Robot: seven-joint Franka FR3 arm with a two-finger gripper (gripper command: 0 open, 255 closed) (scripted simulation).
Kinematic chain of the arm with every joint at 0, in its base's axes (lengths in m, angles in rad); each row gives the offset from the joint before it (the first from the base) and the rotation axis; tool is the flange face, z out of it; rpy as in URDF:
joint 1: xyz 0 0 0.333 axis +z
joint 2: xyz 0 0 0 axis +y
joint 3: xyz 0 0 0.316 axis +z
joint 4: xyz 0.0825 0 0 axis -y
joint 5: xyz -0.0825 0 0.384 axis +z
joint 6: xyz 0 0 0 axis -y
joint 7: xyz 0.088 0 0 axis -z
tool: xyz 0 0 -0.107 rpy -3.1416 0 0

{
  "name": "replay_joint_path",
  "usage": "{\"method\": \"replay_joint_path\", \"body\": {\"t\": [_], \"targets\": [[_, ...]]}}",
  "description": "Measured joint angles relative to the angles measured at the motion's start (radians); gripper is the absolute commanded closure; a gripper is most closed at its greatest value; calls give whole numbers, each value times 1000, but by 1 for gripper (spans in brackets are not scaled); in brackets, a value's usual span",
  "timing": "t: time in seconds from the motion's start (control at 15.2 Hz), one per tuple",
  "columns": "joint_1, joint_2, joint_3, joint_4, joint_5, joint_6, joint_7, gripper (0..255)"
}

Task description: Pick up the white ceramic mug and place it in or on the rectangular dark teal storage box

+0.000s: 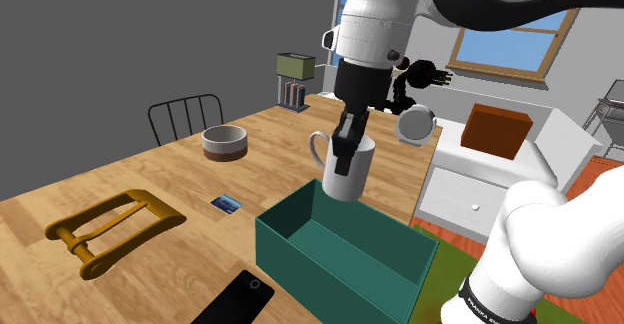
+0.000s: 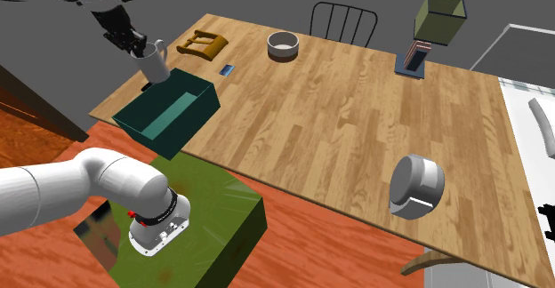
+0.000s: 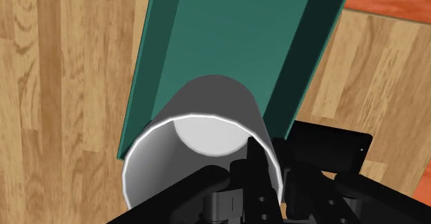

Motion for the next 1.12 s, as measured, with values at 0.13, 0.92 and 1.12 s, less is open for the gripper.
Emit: {"method": "replay_joint_path", "body": {"t": [0.13,0.92,1.12], "targets": [[3,-4,6,-26,5,22,2,255],[16,-8,38,-183,31,177,2,255],[17,-5,43,-216,35,212,-1,255]]}}
